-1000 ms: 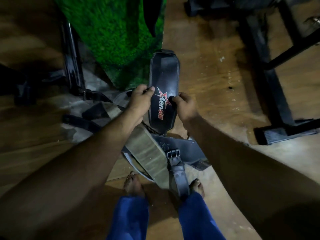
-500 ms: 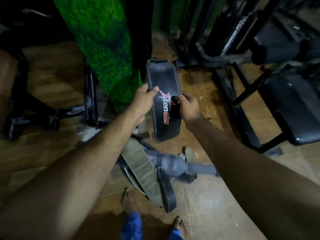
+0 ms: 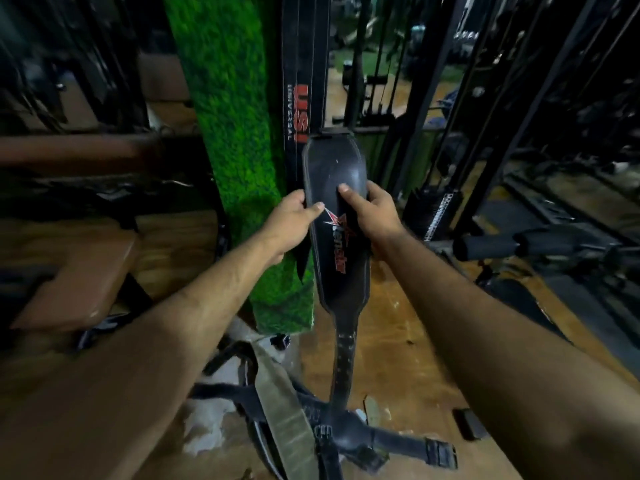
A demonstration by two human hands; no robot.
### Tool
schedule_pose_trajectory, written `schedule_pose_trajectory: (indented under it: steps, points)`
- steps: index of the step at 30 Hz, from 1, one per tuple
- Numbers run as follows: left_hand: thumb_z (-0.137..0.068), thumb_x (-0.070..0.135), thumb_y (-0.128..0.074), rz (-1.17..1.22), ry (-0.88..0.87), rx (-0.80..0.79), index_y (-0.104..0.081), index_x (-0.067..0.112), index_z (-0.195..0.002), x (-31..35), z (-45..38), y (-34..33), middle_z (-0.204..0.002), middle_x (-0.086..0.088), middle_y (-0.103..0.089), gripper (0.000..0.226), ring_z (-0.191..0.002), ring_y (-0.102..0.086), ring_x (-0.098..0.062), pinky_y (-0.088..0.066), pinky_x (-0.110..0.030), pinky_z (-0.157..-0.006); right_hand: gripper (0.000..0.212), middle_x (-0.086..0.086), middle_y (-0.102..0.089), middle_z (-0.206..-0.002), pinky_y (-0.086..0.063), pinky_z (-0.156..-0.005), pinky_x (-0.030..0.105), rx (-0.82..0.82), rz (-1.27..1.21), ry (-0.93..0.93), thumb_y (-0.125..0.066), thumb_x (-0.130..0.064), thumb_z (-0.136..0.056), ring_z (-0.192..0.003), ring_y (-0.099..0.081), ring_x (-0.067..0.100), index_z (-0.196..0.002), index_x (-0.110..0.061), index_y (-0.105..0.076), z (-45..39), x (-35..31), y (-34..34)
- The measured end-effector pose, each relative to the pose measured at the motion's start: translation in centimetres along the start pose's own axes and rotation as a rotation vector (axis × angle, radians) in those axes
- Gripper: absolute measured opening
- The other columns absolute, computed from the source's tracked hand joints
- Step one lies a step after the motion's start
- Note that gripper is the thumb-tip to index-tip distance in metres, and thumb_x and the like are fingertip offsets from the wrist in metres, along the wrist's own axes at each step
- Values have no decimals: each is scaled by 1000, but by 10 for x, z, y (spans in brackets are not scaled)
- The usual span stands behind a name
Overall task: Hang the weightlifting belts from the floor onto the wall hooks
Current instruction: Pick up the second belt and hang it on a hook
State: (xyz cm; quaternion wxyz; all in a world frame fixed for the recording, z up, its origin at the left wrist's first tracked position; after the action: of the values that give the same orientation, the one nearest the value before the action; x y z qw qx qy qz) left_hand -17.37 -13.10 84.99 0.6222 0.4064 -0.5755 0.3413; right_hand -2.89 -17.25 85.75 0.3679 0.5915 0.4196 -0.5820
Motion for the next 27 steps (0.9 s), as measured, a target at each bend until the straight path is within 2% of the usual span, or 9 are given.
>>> schedule_pose_trajectory:
  steps: [3, 8, 12, 15, 19, 21, 23, 25, 27]
  points:
    - [-103, 15, -51, 15, -43, 56, -60, 10, -128, 46, 16, 7, -114, -4, -73, 27, -97, -72, -15, -56, -26, -79, 25, 21, -73, -112, -60, -85, 36, -51, -45, 43, -65, -9, -96, -94, -70, 26, -119, 2, -65, 12, -41, -5]
    - [-104, 24, -50, 287, -47, 251, -60, 4, -119, 128, 32, 34, -104, -15, -74, 28, -84, -74, -25, -62, -37, -71, 16, 18, -73, -99, -59, -82, 40, -273, -41, 37, -68, -12, -94, -80, -71, 25, -109, -4, -68, 31, -97, -29]
    - [-101, 21, -54, 293, -63, 291, -63, 7, -112, 151, 48, 57, -117, -27, -69, 20, -108, -68, -44, -56, -61, -91, 44, 23, -73, -114, -51, -91, 51, -368, 112, -35, -76, -37, -86, -95, -67, 34, -115, -5, -71, 40, -115, -38]
    - [-100, 13, -53, 253, -177, 190, -64, 10, -107, 171, 59, 62, -116, -23, -70, 13, -102, -68, -33, -54, -54, -97, 71, 16, -71, -126, -51, -102, 45, -354, -50, -129, -64, -68, -82, -113, -68, 34, -126, -13, -70, 34, -136, -47]
    - [-98, -2, -50, 46, -247, -42, -62, 8, -108, 177, 72, 67, -99, -5, -73, 19, -86, -71, -11, -57, -26, -80, 41, 17, -71, -117, -56, -92, 42, -352, -181, -154, -58, -43, -97, -94, -72, 31, -117, -9, -71, 19, -171, -78]
    - [-95, -7, -52, -72, -215, -128, -61, 3, -121, 171, 71, 78, -109, -7, -72, 29, -96, -69, -12, -56, -24, -86, 24, 22, -69, -116, -57, -85, 44, -257, -169, -172, -67, -27, -91, -84, -68, 32, -107, -11, -73, 12, -177, -93]
    - [-93, -5, -54, -97, -156, -161, -63, 6, -118, 165, 65, 99, -105, -5, -73, 29, -96, -67, -15, -56, -21, -81, 26, 23, -71, -112, -57, -85, 47, -211, -154, -145, -72, -18, -84, -83, -67, 32, -108, -6, -73, 4, -177, -108]
    - [-97, 11, -56, 35, -42, -165, -66, 14, -106, 159, 58, 122, -90, -1, -76, 14, -89, -67, -18, -57, -23, -72, 11, 15, -75, -91, -59, -76, 38, -220, -175, -62, -68, -8, -89, -72, -70, 25, -98, -4, -72, -2, -180, -122]
    - [-98, 46, -51, 229, 44, -161, -68, 13, -112, 158, 47, 143, -95, -5, -77, 39, -92, -71, -24, -59, -31, -77, 12, 6, -73, -72, -60, -61, 28, -278, -222, -3, -61, -1, -94, -60, -69, 16, -84, -7, -66, -7, -182, -136]
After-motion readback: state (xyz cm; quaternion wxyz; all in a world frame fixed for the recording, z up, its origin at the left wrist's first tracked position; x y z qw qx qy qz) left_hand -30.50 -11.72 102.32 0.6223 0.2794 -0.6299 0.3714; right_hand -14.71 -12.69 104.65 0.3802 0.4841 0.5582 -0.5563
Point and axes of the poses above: each hand's wrist, its own z-axis away from the middle knuckle, its own y-axis out of the back of the hand, x = y × z, the point moved 7 cm from there along -z, towards the middle knuckle
